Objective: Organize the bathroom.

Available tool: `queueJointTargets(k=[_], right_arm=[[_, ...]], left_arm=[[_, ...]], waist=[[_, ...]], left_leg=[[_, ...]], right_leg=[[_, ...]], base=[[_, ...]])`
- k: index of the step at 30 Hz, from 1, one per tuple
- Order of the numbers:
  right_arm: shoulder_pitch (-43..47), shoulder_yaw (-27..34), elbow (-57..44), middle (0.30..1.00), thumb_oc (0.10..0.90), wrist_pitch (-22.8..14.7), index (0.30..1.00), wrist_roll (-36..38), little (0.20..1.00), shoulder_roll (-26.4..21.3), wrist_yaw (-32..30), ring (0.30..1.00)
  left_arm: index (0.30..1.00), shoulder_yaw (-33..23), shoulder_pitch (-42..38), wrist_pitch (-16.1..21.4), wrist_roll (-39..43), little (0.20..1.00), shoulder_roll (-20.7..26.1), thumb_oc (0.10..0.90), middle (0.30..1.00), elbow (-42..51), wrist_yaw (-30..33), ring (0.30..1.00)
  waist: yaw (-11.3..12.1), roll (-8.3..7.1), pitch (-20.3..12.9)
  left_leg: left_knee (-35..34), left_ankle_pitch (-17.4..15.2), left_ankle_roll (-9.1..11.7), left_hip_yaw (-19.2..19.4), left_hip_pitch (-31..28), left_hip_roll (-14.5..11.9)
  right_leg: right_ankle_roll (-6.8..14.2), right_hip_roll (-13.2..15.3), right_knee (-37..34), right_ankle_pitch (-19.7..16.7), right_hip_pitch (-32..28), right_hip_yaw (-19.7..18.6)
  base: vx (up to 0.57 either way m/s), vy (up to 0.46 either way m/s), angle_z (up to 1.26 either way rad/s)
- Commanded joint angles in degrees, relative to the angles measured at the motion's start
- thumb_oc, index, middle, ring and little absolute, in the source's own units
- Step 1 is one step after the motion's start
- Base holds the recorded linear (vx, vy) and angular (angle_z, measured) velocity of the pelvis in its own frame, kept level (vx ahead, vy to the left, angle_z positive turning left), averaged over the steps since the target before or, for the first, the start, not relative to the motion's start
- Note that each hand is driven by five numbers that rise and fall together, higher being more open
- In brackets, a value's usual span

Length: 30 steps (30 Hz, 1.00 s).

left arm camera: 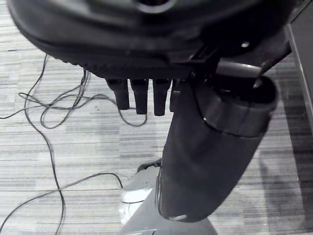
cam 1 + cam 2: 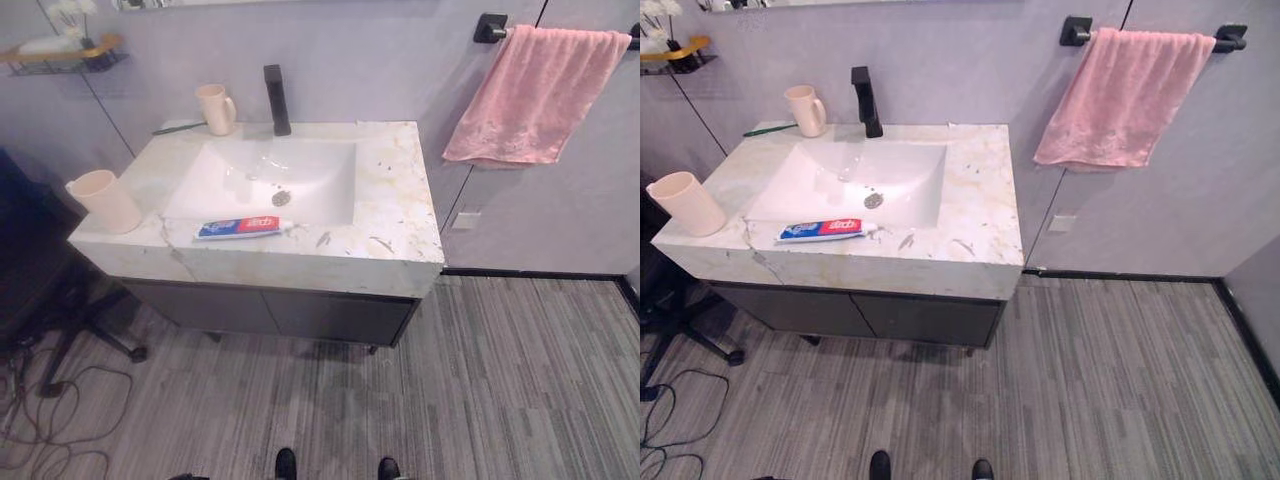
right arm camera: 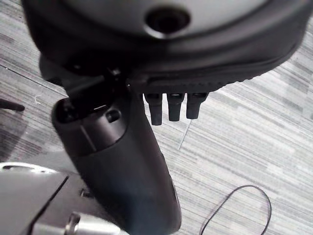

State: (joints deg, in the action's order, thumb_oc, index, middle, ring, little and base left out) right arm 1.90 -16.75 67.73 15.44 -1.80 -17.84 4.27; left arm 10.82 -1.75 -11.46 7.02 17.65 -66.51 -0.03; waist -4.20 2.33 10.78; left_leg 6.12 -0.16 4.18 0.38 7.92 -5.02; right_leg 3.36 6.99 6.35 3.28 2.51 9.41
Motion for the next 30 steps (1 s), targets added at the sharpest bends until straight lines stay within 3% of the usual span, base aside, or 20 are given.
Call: queueJointTargets(k=[1,3,6,7,9,12,14,15,17,18,20,22,23,25,30], right_arm=[[0.1,0.8,0.3,0.900,0.800,0.2,0.900,-0.2,0.900,-2.5,-0.5,0.900],[1.4,1.2,0.1,0.900,0.800,0.1,0.900,-1.7,0.900,-3.7,0.2,0.900],[2.5,1.9,-0.7,0.900,0.800,-0.6,0.900,-2.7,0.900,-4.3,0.9,0.900],[2.5,1.9,-0.7,0.900,0.800,-0.7,0.900,-2.9,0.900,-4.3,1.0,0.900],[2.5,2.2,-1.4,0.900,0.800,-1.2,0.900,-1.3,0.900,-5.1,-0.8,0.900],[1.7,3.2,-2.2,0.900,0.800,-1.8,0.900,-3.5,0.900,-5.3,-0.2,0.900],[0.6,4.6,-2.6,0.900,0.800,-2.7,0.900,-4.8,0.900,-4.9,0.4,0.900],[0.2,4.8,-2.4,0.900,0.800,-2.7,0.900,-5.2,0.900,-4.7,0.8,0.900],[-1.5,4.2,-2.8,0.900,0.800,-2.0,0.900,-2.8,0.900,-3.9,0.1,0.900],[-2.3,4.2,-2.7,0.900,0.800,-1.4,0.900,-1.7,0.900,-3.5,-0.3,0.900],[-3.6,4.6,-2.1,0.900,0.800,-2.1,0.900,-1.4,0.900,-2.9,-0.7,0.900],[-4.6,4.9,-0.1,0.900,0.800,-3.5,0.900,-2.1,0.900,-2.6,-0.5,0.900],[-4.6,4.9,0.7,0.900,0.800,-4.3,0.900,-2.1,0.900,-2.5,-0.5,0.900],[-4.3,5.3,2.2,0.900,0.800,-4.9,0.900,-1.3,0.900,-2.6,0.2,0.900],[-4.7,4.8,1.9,0.900,0.800,-6.0,0.900,0.0,0.900,-2.1,-0.4,0.900]], left_arm=[[0.900,0.4,0.8,0.4,-3.0,0.900,2.2,0.800,0.900,-1.1,-0.9,0.900],[0.900,0.1,0.2,0.8,-2.9,0.900,2.3,0.800,0.900,-1.4,-1.4,0.900],[0.900,0.4,-1.1,0.9,-1.2,0.900,3.4,0.800,0.900,-0.5,-1.4,0.900],[0.900,0.4,-1.2,1.0,-1.2,0.900,3.4,0.800,0.900,-0.5,-1.5,0.900],[0.900,0.3,-1.5,0.3,0.7,0.900,3.8,0.800,0.900,0.1,-0.9,0.900],[0.900,-0.3,-0.7,0.2,0.8,0.900,4.1,0.800,0.900,0.5,-0.6,0.900],[0.900,-0.5,0.0,-0.7,1.0,0.900,4.7,0.800,0.900,0.8,0.4,0.900],[0.900,-0.8,0.3,-1.1,0.7,0.900,4.8,0.800,0.900,0.7,1.1,0.900],[0.900,-1.2,0.2,-1.6,-0.5,0.900,5.4,0.800,0.900,0.4,1.5,0.900],[0.900,-1.1,-0.3,-1.9,-1.2,0.900,5.6,0.800,0.900,0.1,1.3,0.900],[0.900,-0.6,-1.0,-2.3,-2.2,0.900,5.7,0.800,0.900,-0.1,1.0,0.900],[0.900,0.7,-2.0,-2.3,-2.1,0.900,4.9,0.800,0.900,-0.6,1.6,0.900],[0.900,1.2,-2.3,-2.2,-1.5,0.900,4.6,0.800,0.900,-0.6,1.9,0.900],[0.900,1.2,-3.1,-2.1,-0.9,0.900,3.8,0.800,0.900,-0.6,2.2,0.900],[0.900,0.9,-1.4,-1.5,-2.9,0.900,3.5,0.800,0.900,-0.1,-0.1,0.900]], waist=[[-1.0,-0.04,0.9],[-1.5,0.38,1.9],[-2.3,0.34,2.9],[-2.3,0.31,3.0],[-2.5,0.86,3.3],[-2.1,1.10,2.9],[-1.2,0.70,2.6],[-1.2,0.86,2.6],[-2.2,0.21,2.1],[-2.9,-0.47,1.8],[-3.6,-1.28,1.0],[-5.3,-2.33,0.5],[-5.7,-2.11,0.6],[-6.3,-1.68,0.5],[-6.0,-0.58,-0.1]], left_leg=[[2.5,3.3,-1.0,1.0,2.4,-5.9],[3.4,0.9,-1.1,1.0,2.3,-5.6],[6.7,-1.8,-1.5,4.2,2.8,-2.4],[7.3,-2.2,-1.6,4.3,3.0,-2.1],[6.6,-4.0,-2.8,6.4,2.7,0.6],[4.9,-4.7,-4.0,7.5,2.0,2.4],[3.5,-5.3,-4.7,9.3,1.3,3.2],[2.6,-5.0,-4.9,9.6,0.7,3.0],[1.0,-4.1,-5.2,8.8,-0.1,3.9],[0.4,-3.6,-5.2,8.3,-0.6,4.8],[-0.2,-3.2,-5.1,7.6,-0.7,6.5],[-0.7,-3.9,-5.3,6.8,-1.5,10.1],[-0.2,-4.3,-5.3,6.2,-1.8,10.8],[0.8,-5.0,-5.3,4.4,-2.8,12.2],[6.1,-5.3,-3.9,3.6,-3.0,11.4]], right_leg=[[-0.4,-2.2,11.9,8.0,3.5,-1.7],[0.9,0.8,14.0,8.1,5.8,-2.8],[4.3,4.3,12.3,4.9,6.5,-4.5],[4.4,4.6,11.9,4.4,6.4,-4.7],[4.9,7.5,7.6,-1.9,6.8,-7.1],[4.7,8.8,6.6,-4.8,7.2,-7.7],[5.2,11.2,9.0,-8.8,8.1,-4.2],[5.0,10.2,10.6,-8.3,8.5,-4.9],[5.2,5.3,11.4,-5.9,9.2,-6.7],[5.4,2.1,9.6,-4.3,9.2,-6.5],[5.4,-1.5,5.9,-3.9,9.7,-5.4],[5.9,-5.6,1.7,-7.6,14.4,-3.7],[5.4,-6.8,3.0,-7.4,15.8,-3.1],[4.4,-7.3,3.5,-6.6,14.4,-3.2],[2.9,-7.3,4.7,-3.6,9.4,-3.5]], base=[[0.17,0.412,0.25],[0.17,0.520,0.16],[0.12,0.394,0.02],[0.11,0.496,-0.05],[0.16,0.522,0.03],[0.14,0.343,-0.17],[0.19,0.344,-0.54],[0.20,0.173,-0.63],[0.22,0.077,-0.49],[0.18,0.031,-0.06],[0.22,0.020,0.42],[0.30,0.001,0.48],[0.26,-0.036,0.31],[0.28,-0.118,0.42],[0.25,-0.142,0.54]])
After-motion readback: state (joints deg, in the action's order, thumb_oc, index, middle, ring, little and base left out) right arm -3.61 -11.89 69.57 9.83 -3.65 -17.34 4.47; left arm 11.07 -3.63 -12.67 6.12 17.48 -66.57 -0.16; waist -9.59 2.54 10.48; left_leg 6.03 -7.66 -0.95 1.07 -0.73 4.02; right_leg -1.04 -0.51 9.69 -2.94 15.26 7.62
